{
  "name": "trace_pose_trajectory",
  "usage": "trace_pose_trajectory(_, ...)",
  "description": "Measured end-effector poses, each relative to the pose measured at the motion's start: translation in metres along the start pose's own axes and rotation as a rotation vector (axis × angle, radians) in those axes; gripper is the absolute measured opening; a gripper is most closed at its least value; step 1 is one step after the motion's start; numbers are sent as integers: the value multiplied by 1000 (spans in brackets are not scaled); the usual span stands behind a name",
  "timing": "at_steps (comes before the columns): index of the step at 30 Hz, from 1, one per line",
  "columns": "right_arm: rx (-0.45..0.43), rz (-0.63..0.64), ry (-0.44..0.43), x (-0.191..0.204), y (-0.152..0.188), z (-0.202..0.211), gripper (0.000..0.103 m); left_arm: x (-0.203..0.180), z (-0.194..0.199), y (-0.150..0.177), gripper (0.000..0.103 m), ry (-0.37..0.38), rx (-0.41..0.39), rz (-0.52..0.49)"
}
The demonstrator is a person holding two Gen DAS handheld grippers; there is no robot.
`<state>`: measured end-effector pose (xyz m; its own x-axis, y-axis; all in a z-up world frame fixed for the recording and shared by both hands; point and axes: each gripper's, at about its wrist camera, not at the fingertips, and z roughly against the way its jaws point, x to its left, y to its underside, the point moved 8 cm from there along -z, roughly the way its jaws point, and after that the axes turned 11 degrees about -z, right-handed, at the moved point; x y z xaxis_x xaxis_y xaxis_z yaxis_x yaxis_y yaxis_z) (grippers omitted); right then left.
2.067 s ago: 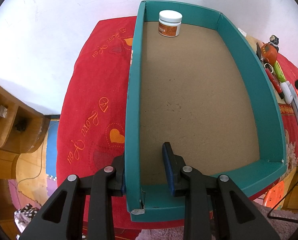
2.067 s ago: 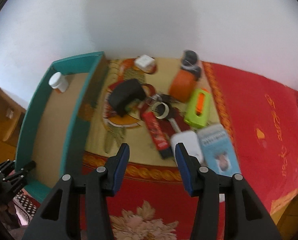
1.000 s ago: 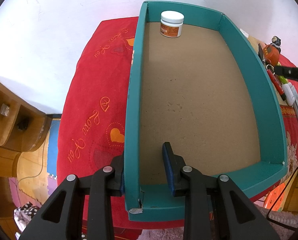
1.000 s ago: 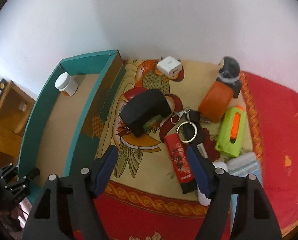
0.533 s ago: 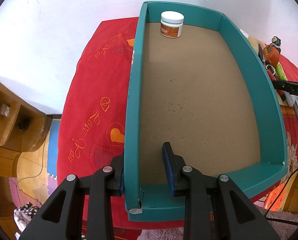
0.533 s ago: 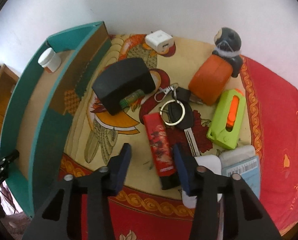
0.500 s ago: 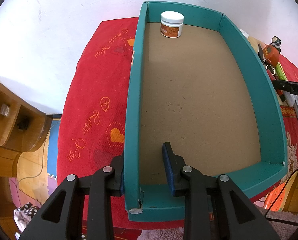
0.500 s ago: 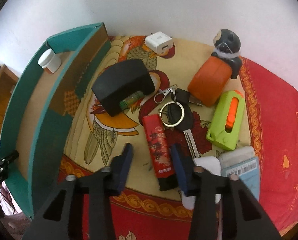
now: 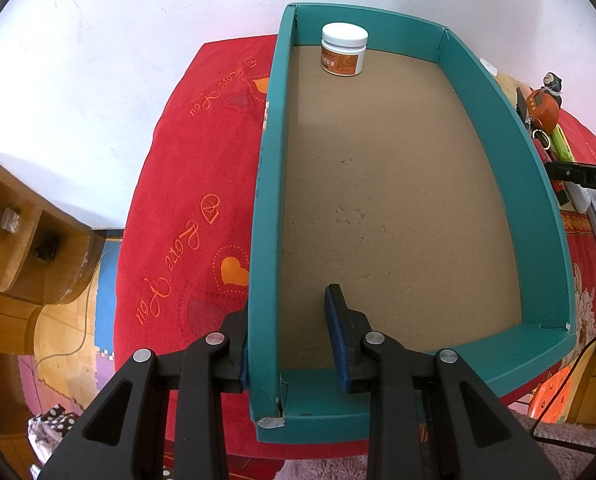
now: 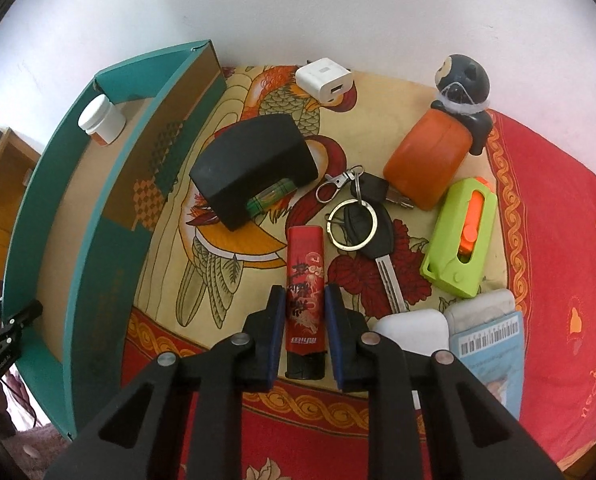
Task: Organize objects
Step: 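Return the right gripper to the items and grasp the red tube, then carry the red tube with the right gripper into the tray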
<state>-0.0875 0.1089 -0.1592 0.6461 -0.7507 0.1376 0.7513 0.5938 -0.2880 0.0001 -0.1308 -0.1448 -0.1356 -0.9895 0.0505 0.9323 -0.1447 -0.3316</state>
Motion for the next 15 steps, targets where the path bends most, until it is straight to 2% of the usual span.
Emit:
trace_pose_trajectory(6,-16,-63,-41,-1,2,13,19,1,0,0,30,-1,0,1)
trace_pose_trajectory(10,-34,-41,-55,9,3,28,19,2,0,0,30,-1,0,1)
trace_pose_trajectory(11,-26,20,-76,13,4,31,19,0,0,0,30,-1,0,1)
trace_pose_trajectory(15,-40,26,-104,30,1,45,19,1,-1,-1,30,-1,-1,1)
